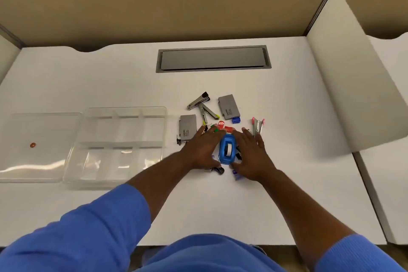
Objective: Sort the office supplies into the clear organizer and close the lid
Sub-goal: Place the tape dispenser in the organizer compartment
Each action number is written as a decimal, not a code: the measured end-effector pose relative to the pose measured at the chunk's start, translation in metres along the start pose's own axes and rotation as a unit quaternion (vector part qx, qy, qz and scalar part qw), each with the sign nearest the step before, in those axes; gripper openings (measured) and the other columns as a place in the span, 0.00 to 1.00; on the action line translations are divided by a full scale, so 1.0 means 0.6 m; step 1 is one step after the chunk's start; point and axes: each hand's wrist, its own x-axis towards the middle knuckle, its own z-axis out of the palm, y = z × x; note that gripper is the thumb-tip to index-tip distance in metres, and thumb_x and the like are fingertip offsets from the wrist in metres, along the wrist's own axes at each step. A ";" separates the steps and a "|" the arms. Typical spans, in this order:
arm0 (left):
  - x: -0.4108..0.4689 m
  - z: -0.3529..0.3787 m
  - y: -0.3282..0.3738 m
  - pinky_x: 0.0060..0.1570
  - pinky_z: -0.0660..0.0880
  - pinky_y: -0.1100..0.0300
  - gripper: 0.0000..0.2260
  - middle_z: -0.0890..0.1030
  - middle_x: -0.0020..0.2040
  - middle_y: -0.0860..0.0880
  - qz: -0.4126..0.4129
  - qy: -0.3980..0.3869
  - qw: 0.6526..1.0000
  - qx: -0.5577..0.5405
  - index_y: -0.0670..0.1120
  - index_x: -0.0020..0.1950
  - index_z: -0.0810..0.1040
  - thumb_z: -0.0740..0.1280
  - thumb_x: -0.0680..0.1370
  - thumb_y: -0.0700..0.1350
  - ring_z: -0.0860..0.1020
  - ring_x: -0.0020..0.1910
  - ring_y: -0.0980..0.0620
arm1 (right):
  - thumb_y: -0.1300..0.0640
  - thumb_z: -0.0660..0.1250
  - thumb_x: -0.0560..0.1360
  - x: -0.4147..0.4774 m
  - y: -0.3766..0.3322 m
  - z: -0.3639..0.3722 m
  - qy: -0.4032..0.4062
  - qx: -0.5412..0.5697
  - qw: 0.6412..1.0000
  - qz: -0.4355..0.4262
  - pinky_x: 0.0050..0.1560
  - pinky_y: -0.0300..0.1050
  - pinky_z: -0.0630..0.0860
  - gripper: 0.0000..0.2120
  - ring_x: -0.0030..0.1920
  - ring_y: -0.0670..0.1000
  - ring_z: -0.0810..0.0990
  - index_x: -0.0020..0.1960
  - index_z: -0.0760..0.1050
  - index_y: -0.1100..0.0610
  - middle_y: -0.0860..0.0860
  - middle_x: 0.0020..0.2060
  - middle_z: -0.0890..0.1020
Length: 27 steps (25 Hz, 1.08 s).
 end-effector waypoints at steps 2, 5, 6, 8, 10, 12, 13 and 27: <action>0.009 -0.005 0.003 0.76 0.36 0.52 0.51 0.52 0.81 0.48 0.021 0.000 1.000 0.000 0.51 0.80 0.47 0.71 0.67 0.68 0.47 0.80 0.51 | 0.40 0.72 0.70 0.004 0.005 0.001 0.001 0.005 1.000 -0.006 0.78 0.59 0.40 0.50 0.80 0.49 0.45 0.81 0.47 0.49 0.47 0.80 0.56; 0.018 -0.013 0.011 0.78 0.39 0.50 0.51 0.52 0.81 0.47 0.017 -0.002 1.000 -0.008 0.50 0.80 0.49 0.71 0.67 0.68 0.48 0.80 0.52 | 0.39 0.73 0.68 0.007 0.011 0.008 0.007 0.025 1.000 -0.002 0.79 0.59 0.41 0.51 0.80 0.50 0.49 0.80 0.47 0.47 0.48 0.79 0.59; 0.019 -0.016 0.014 0.78 0.40 0.50 0.50 0.55 0.81 0.48 0.017 0.003 1.000 -0.020 0.50 0.80 0.50 0.71 0.67 0.68 0.50 0.80 0.52 | 0.39 0.74 0.68 0.010 0.012 0.010 0.011 0.033 0.999 -0.006 0.79 0.59 0.40 0.51 0.80 0.50 0.51 0.80 0.47 0.47 0.48 0.79 0.60; 0.015 -0.021 0.016 0.78 0.43 0.50 0.48 0.63 0.78 0.49 0.020 0.019 0.999 -0.047 0.50 0.79 0.55 0.72 0.67 0.67 0.57 0.78 0.52 | 0.40 0.75 0.66 0.011 0.013 0.013 0.036 0.047 0.998 -0.018 0.79 0.58 0.41 0.52 0.79 0.51 0.55 0.80 0.48 0.48 0.49 0.78 0.62; 0.012 -0.029 0.014 0.78 0.46 0.51 0.47 0.67 0.75 0.50 0.025 0.039 0.996 -0.078 0.50 0.78 0.57 0.73 0.67 0.67 0.62 0.75 0.53 | 0.40 0.74 0.66 0.011 0.010 0.014 0.061 0.062 0.996 -0.030 0.79 0.58 0.43 0.51 0.78 0.51 0.58 0.80 0.50 0.48 0.49 0.77 0.64; 0.009 -0.036 0.011 0.78 0.46 0.54 0.47 0.68 0.75 0.50 0.034 0.053 0.993 -0.101 0.50 0.78 0.57 0.73 0.66 0.67 0.63 0.74 0.54 | 0.38 0.72 0.68 0.011 0.004 0.010 0.075 0.069 0.994 -0.041 0.79 0.56 0.43 0.49 0.77 0.50 0.59 0.80 0.50 0.48 0.48 0.76 0.65; 0.007 -0.040 0.010 0.78 0.47 0.56 0.47 0.67 0.75 0.50 0.034 0.057 0.992 -0.108 0.51 0.78 0.57 0.73 0.66 0.67 0.63 0.74 0.55 | 0.37 0.71 0.68 0.012 0.001 0.004 0.077 0.069 0.994 -0.046 0.79 0.56 0.42 0.49 0.77 0.50 0.59 0.80 0.49 0.48 0.48 0.76 0.65; -0.122 -0.135 -0.107 0.77 0.55 0.55 0.48 0.66 0.76 0.54 0.018 0.172 0.982 -0.070 0.53 0.79 0.54 0.73 0.67 0.65 0.63 0.74 0.56 | 0.37 0.76 0.65 0.092 -0.181 -0.020 0.114 0.101 0.981 -0.120 0.73 0.46 0.55 0.50 0.74 0.50 0.62 0.78 0.55 0.49 0.48 0.74 0.66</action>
